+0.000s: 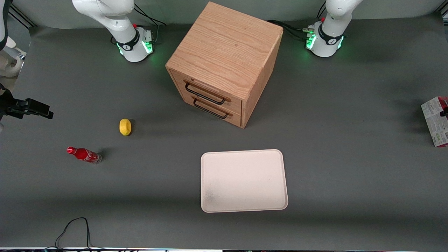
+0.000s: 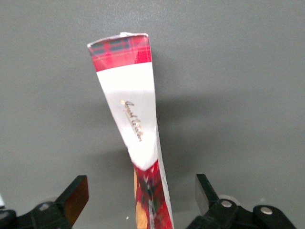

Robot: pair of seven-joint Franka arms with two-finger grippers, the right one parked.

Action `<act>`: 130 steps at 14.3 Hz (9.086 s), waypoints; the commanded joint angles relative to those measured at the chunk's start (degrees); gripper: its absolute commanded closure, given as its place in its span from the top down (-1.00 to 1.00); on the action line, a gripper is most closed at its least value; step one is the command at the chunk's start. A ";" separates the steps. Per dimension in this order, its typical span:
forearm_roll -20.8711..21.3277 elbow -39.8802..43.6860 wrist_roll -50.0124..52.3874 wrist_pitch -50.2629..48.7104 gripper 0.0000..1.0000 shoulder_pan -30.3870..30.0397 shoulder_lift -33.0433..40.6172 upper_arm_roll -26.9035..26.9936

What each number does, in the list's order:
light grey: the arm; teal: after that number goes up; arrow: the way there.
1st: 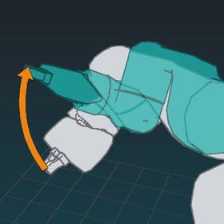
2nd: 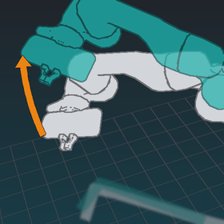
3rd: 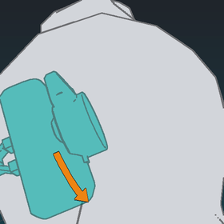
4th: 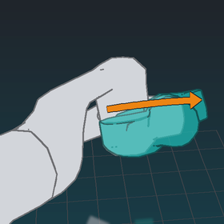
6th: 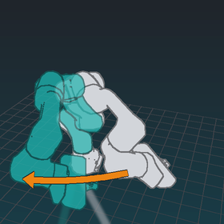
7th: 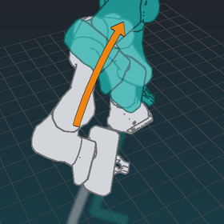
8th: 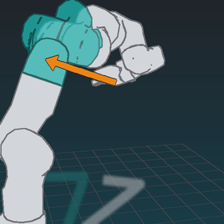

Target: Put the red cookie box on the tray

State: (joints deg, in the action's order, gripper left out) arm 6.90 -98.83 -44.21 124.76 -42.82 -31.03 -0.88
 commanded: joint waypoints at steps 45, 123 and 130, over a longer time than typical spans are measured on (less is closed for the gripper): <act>1.01 30.45 38.10 -53.83 -1.00 35.66 11.25 -0.88; -3.38 8.47 47.90 -40.47 1.00 33.93 27.51 -6.68; -2.94 13.57 47.90 -43.11 1.00 51.26 25.49 11.34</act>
State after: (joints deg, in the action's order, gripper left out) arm 4.01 -87.52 4.11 83.26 7.24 -4.45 8.95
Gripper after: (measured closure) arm 0.000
